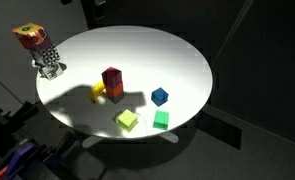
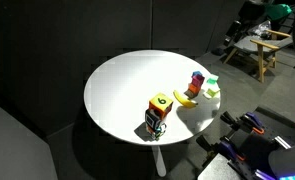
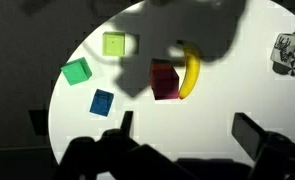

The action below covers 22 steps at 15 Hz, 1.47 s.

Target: Put the blue block on the pink block

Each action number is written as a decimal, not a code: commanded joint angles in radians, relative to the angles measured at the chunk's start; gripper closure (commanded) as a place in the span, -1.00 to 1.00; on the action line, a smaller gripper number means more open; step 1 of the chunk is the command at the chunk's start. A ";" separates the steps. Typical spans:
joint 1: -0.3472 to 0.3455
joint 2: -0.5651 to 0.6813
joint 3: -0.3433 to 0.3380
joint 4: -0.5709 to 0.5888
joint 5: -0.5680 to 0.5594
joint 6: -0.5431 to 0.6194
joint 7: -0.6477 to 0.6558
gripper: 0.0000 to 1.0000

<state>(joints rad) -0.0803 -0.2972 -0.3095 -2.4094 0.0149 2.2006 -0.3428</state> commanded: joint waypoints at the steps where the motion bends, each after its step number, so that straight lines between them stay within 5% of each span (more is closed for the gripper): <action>1: -0.025 0.002 0.024 0.003 0.009 -0.002 -0.006 -1.00; 8: -0.025 0.001 0.024 0.004 0.009 -0.002 -0.006 -1.00; 22: -0.081 0.209 0.101 0.181 -0.080 -0.013 0.289 -1.00</action>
<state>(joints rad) -0.1400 -0.1533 -0.2240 -2.2995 -0.0445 2.2016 -0.1059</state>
